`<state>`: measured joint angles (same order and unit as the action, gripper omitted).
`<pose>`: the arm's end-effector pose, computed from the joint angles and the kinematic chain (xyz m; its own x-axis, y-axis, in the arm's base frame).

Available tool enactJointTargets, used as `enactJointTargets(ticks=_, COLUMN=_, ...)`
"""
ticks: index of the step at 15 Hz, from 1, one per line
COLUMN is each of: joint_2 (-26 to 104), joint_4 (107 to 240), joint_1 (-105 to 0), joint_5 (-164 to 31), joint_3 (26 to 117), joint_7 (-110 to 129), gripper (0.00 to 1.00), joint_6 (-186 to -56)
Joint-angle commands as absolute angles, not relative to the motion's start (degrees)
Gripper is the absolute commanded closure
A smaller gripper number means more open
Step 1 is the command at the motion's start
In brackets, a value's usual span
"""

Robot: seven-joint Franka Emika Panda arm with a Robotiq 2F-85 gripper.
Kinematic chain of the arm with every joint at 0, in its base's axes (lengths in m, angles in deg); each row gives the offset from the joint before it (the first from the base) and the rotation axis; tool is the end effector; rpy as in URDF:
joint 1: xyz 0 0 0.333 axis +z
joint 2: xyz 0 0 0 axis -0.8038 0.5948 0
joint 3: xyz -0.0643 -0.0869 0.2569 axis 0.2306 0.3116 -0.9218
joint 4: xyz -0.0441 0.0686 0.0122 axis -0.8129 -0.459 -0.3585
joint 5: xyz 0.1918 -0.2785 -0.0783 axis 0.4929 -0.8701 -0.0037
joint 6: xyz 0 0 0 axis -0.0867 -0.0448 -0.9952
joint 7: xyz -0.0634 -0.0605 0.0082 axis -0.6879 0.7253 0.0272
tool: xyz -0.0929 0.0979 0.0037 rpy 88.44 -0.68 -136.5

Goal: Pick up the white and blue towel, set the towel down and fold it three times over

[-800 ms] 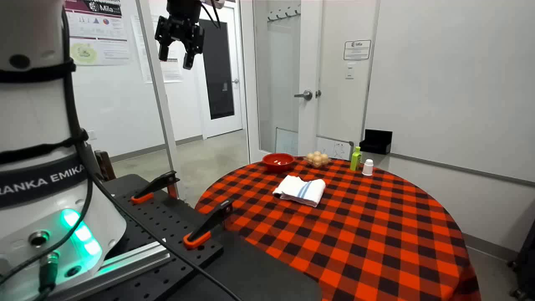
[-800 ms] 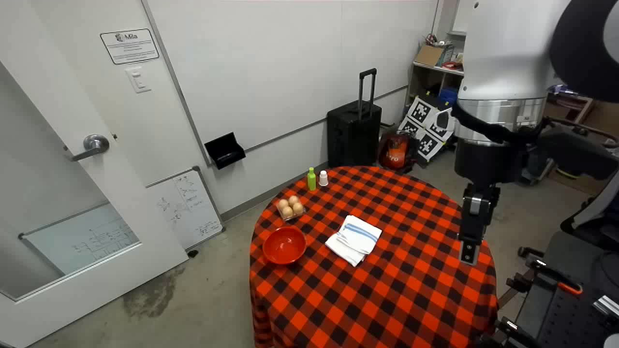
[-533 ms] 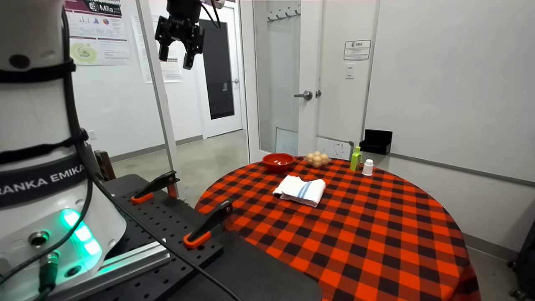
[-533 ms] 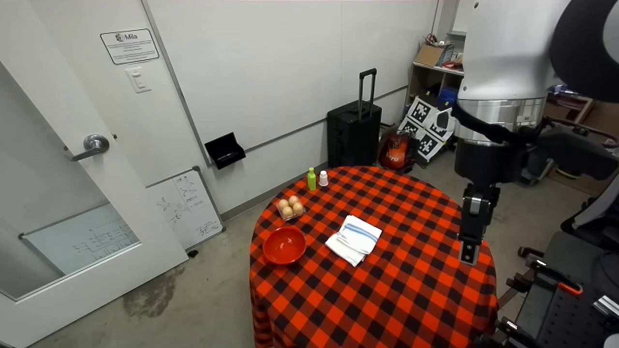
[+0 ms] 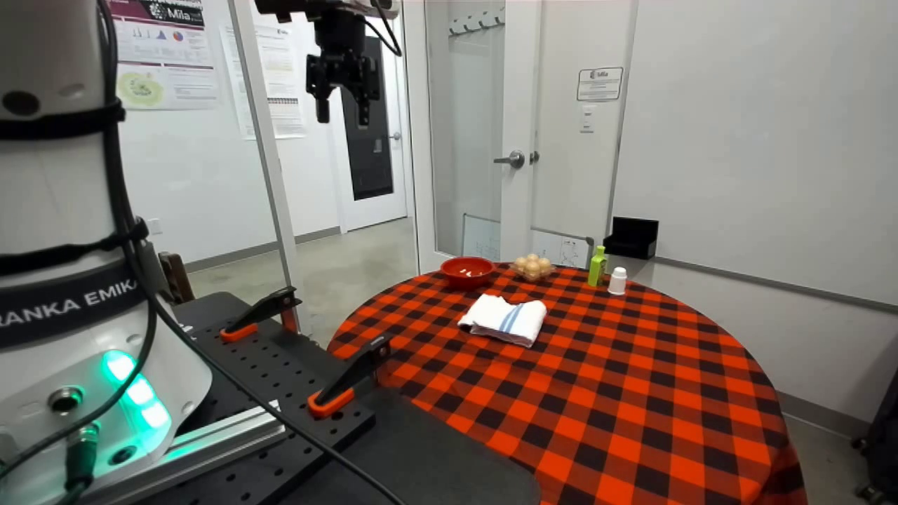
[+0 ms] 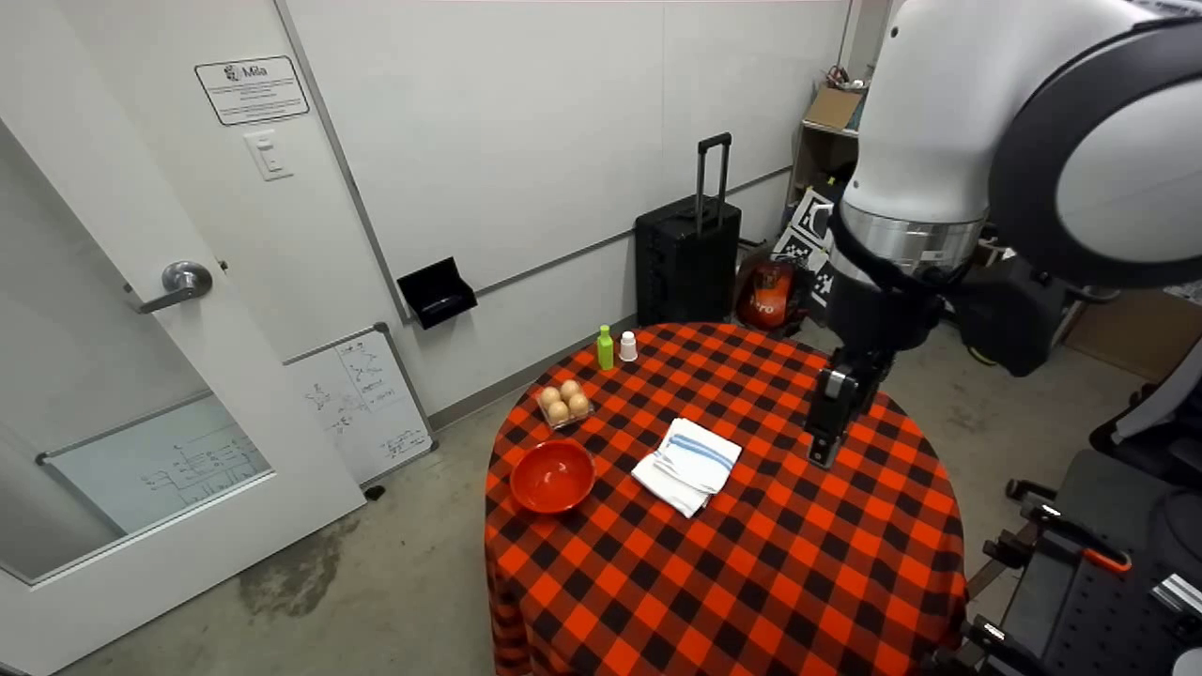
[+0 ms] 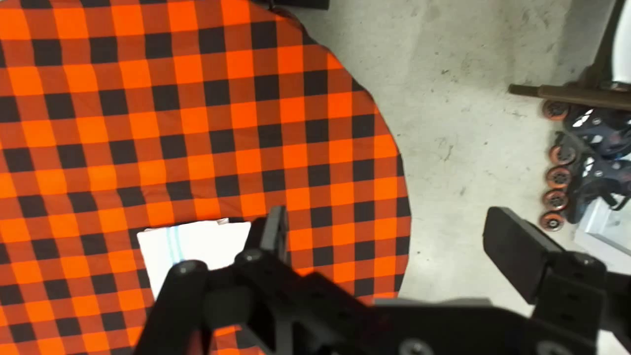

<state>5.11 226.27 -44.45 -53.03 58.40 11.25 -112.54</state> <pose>0.3757 0.1324 0.3467 0.9955 0.0891 -0.0322 0.0859 -0.9921 -0.0913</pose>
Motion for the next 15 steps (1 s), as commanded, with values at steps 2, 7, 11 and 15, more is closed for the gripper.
enactJointTargets(ticks=2, joint_2=16.9, joint_4=221.1, joint_1=-49.0, joint_5=-68.7, joint_3=55.8, joint_7=22.0, gripper=0.0, joint_6=-120.2)
enactJointTargets(ticks=7, joint_2=29.2, joint_4=214.6, joint_1=-49.9, joint_5=-91.0, joint_3=58.0, joint_7=42.2, gripper=0.0, joint_6=-129.2)
enactJointTargets(ticks=11, joint_2=39.9, joint_4=207.1, joint_1=-45.8, joint_5=-100.4, joint_3=63.1, joint_7=52.0, gripper=0.0, joint_6=-130.7)
enactJointTargets(ticks=15, joint_2=51.1, joint_4=199.7, joint_1=-42.3, joint_5=-100.8, joint_3=68.0, joint_7=55.7, gripper=0.0, joint_6=-132.6)
